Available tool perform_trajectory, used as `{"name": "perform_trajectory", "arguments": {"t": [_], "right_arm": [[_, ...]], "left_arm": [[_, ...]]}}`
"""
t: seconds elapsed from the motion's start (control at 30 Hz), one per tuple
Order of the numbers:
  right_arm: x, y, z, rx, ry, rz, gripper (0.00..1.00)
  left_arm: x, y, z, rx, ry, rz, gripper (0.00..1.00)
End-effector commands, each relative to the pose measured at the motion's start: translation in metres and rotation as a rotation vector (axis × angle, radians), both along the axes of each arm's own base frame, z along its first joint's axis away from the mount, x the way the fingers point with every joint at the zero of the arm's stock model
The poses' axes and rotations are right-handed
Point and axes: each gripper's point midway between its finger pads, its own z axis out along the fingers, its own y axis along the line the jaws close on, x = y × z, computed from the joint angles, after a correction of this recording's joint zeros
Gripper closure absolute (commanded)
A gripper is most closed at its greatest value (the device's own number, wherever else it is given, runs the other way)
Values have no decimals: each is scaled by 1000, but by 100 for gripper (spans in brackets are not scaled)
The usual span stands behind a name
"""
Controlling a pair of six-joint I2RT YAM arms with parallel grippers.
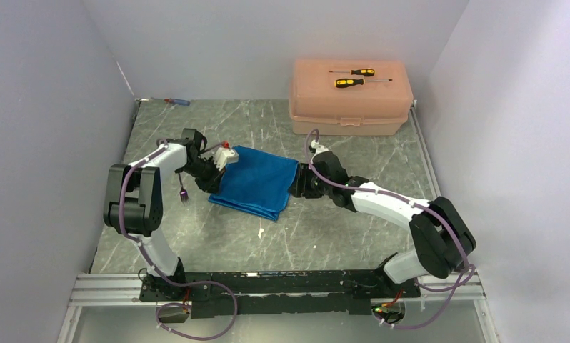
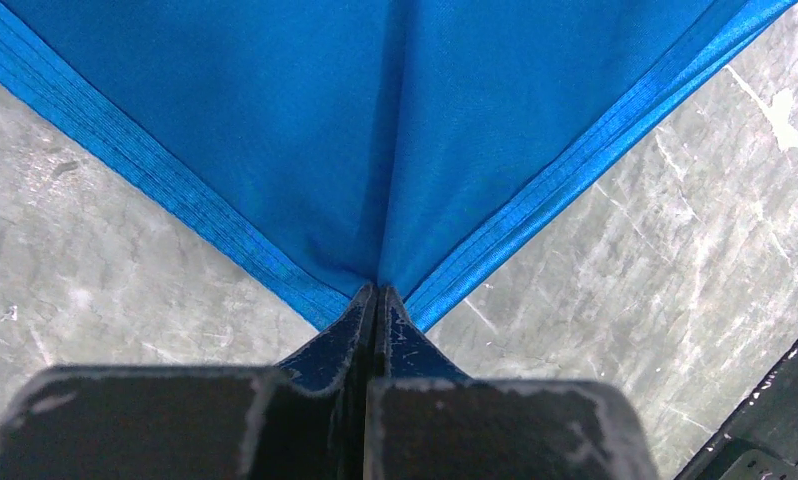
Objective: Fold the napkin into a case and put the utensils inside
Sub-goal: Smooth out the upper triangle-folded napkin at the center of the board.
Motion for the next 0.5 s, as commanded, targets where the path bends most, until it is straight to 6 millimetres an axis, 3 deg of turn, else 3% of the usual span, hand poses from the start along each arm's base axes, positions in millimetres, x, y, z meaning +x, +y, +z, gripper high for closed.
{"name": "perform_trajectory", "arguments": {"t": [0.0,0.2,0.47], "right_arm": [[0,1,8,18,-31,-19,50],[3,2,9,-3,-38,-8,50],[-14,20,-8,-30,-23,76,60]], "left_arm": [[8,-1,12,-7,-12,6,97],[6,1,16,7,-5,11,97],[3,7,18,19,6,25,97]]}}
